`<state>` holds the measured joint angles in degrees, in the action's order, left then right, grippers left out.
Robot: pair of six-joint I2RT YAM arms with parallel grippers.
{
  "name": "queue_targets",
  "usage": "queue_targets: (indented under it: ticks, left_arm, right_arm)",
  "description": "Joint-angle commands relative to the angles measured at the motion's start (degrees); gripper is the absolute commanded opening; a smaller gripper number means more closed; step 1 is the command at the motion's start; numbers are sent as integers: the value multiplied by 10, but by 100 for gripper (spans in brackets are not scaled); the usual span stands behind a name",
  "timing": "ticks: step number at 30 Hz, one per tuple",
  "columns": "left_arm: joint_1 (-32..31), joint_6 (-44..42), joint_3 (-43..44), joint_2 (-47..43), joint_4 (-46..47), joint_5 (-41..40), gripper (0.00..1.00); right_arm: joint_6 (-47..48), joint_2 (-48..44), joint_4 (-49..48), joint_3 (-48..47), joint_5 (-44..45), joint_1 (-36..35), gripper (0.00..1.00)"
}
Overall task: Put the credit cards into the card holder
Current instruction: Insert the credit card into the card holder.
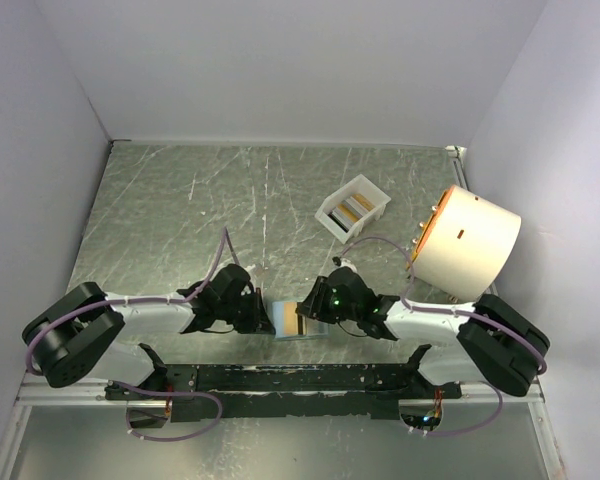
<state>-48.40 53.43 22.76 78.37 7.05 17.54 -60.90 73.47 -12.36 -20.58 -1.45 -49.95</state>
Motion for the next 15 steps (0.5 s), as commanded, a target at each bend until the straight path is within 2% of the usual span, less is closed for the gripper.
queue_targets:
  ticks: [1, 10, 15]
  left_arm:
    - [-12, -6, -8, 25, -24, -16, 9]
    - [-16, -6, -3, 24, -31, -24, 9]
    - [-16, -6, -1, 22, -34, -26, 10]
  right_arm:
    - [14, 23, 8, -9, -2, -9, 36]
    - [29, 70, -29, -36, -30, -34, 24]
    - [31, 69, 2, -48, -18, -38, 24]
